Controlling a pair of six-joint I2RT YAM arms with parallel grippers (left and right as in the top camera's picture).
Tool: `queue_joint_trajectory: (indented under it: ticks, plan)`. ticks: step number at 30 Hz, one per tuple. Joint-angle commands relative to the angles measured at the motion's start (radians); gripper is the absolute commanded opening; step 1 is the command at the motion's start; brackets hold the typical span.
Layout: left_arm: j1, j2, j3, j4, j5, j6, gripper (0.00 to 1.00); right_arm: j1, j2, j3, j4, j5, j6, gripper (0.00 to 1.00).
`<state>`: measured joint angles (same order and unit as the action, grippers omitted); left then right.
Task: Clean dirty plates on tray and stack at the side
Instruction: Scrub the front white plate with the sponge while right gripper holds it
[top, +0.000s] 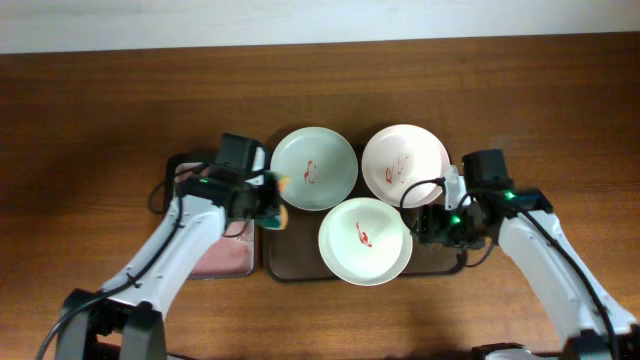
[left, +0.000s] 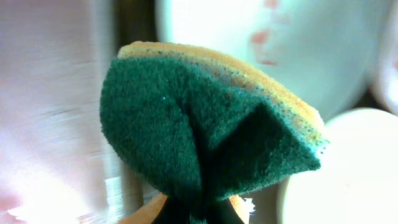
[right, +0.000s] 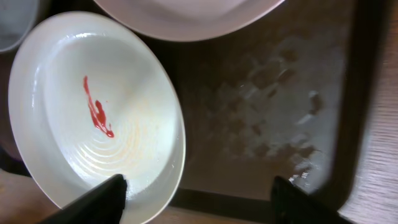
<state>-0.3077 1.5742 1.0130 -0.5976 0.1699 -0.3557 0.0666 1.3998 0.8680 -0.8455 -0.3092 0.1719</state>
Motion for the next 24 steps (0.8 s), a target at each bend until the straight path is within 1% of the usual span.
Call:
queue_joint_trajectory:
  ticks: [1, 3, 4, 6, 8, 11, 12, 15, 16, 18, 22, 24]
  plan:
    - [-0.093, -0.019, 0.02, 0.06, 0.079, 0.004, 0.0, 0.005, 0.082, 0.02, 0.008, -0.067, -0.01, 0.64]
    - [-0.14, -0.019, 0.02, 0.091, 0.078, 0.001, 0.0, 0.005, 0.135, 0.02, 0.014, -0.111, -0.01, 0.63]
    - [-0.163, -0.019, 0.02, 0.11, 0.078, 0.001, 0.0, 0.005, 0.163, 0.021, 0.016, -0.131, -0.009, 0.59]
    - [-0.208, -0.018, 0.02, 0.152, 0.078, -0.002, 0.0, 0.006, 0.209, 0.021, 0.016, -0.133, -0.009, 0.5]
    - [-0.251, -0.007, 0.02, 0.19, 0.078, -0.048, 0.0, 0.006, 0.238, 0.02, 0.016, -0.137, -0.005, 0.32]
    - [-0.303, 0.04, 0.02, 0.234, 0.079, -0.118, 0.0, 0.014, 0.243, 0.02, 0.016, -0.154, 0.002, 0.28]
    - [-0.327, 0.059, 0.02, 0.253, 0.086, -0.13, 0.0, 0.026, 0.243, 0.018, 0.016, -0.154, 0.006, 0.24]
    - [-0.368, 0.074, 0.02, 0.291, 0.089, -0.13, 0.0, 0.063, 0.243, 0.018, 0.029, -0.151, 0.048, 0.17]
    - [-0.378, 0.08, 0.02, 0.296, 0.089, -0.141, 0.0, 0.078, 0.243, 0.018, 0.038, -0.15, 0.051, 0.16]
    - [-0.395, 0.101, 0.02, 0.295, 0.089, -0.226, 0.0, 0.097, 0.243, 0.018, 0.051, -0.128, 0.08, 0.12]
    - [-0.435, 0.161, 0.02, 0.32, 0.1, -0.385, 0.0, 0.099, 0.243, 0.018, 0.054, -0.079, 0.1, 0.1]
    - [-0.446, 0.181, 0.02, 0.336, 0.1, -0.422, 0.0, 0.099, 0.243, 0.018, 0.053, -0.079, 0.1, 0.1]
